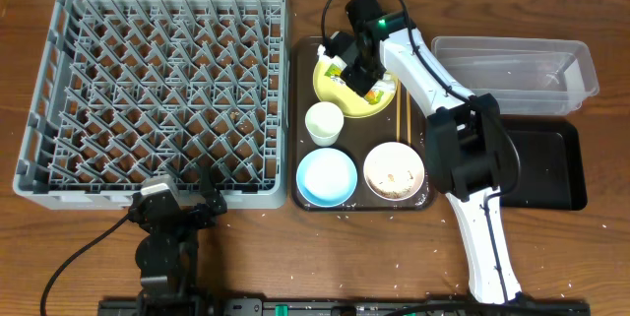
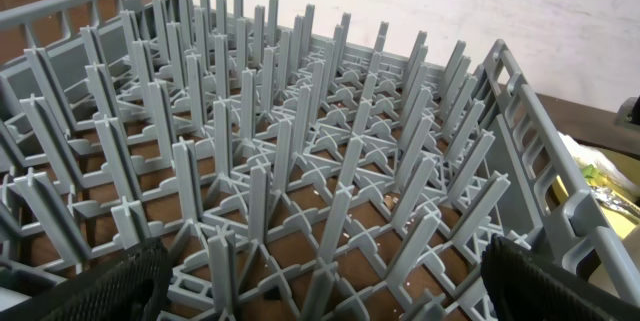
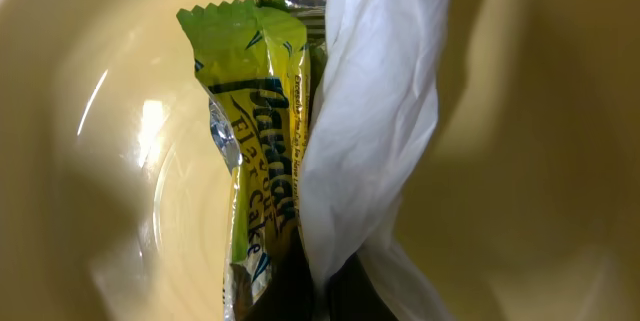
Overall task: Sort waste into correct bins and load items into the dishwasher
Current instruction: 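Carry napkin and wrapper right and drop them into the clear bin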
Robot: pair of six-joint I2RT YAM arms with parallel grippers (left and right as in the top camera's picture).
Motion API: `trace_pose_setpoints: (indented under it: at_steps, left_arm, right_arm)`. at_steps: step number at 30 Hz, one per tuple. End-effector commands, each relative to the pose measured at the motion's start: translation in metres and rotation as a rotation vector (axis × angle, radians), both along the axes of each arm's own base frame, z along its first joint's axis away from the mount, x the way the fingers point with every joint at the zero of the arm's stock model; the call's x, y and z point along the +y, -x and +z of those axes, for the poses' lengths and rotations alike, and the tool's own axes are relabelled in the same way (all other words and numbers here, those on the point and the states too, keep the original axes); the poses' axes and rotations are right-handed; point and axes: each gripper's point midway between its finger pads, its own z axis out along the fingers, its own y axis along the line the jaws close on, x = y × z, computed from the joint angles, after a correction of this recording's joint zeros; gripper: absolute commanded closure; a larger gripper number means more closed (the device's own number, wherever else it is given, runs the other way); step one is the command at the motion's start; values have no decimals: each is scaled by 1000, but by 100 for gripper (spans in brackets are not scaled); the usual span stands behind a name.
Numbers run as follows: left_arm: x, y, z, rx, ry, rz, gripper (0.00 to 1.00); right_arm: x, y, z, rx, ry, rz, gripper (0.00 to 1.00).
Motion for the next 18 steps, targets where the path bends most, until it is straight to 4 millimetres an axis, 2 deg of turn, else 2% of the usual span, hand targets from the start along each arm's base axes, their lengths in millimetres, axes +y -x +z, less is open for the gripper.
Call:
trace_pose_setpoints:
  at_steps: [1,4,7,11,13,14,17,18]
  left_arm:
    - [0,1,-13,38,10,1,0]
    - [0,1,-13,38,10,1,0]
    - [0,1,-13,38,10,1,0]
    - [0,1,-14,39,10,1,0]
    - [0,1,-13,38,10,1,0]
    - [0,1,-14,39,10,1,0]
    - [0,1,-13,38,10,1,0]
    - [0,1,-14,39,10,1,0]
  right_arm:
    - [1,3,-9,19,7,-47,99]
    - [1,-4,1,15,-19,-143,99]
    - [3,-10,24,-7,-47,-204,99]
    - [5,-21,74,-84,-115,-279,99]
    - [1,-24,110,-137,-154,-309,99]
    - [-2,-24,119,-148,-165,-323,99]
    - [-23,-29,159,-192,-223,-437,99]
    - [-30,-31,167,-199,-234,-467,99]
